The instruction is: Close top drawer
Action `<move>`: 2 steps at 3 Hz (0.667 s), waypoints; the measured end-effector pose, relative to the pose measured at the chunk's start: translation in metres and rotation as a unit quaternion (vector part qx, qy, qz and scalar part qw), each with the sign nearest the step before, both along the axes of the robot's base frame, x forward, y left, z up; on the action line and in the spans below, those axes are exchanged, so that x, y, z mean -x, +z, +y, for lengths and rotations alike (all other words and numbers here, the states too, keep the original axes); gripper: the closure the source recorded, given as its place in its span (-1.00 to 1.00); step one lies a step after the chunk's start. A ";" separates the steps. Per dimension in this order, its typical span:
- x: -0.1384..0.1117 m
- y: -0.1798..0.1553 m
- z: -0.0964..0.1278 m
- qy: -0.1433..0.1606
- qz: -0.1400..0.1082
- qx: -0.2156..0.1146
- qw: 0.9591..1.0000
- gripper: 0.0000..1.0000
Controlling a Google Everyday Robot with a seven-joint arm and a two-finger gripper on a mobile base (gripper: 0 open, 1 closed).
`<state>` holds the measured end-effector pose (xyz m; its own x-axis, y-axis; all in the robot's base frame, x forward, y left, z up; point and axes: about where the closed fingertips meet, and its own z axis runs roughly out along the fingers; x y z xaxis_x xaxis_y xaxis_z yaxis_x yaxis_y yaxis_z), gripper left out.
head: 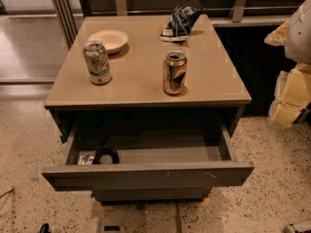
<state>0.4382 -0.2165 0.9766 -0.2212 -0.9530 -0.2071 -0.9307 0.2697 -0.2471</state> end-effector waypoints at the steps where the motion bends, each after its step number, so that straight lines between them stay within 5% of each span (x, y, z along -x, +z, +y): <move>1: 0.000 0.000 0.000 0.000 0.000 0.000 1.000 -1.00; 2: 0.000 0.000 0.000 0.000 0.000 0.000 1.000 -0.62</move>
Offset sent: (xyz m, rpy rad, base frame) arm 0.0000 0.0000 0.0000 0.0000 0.0000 0.0000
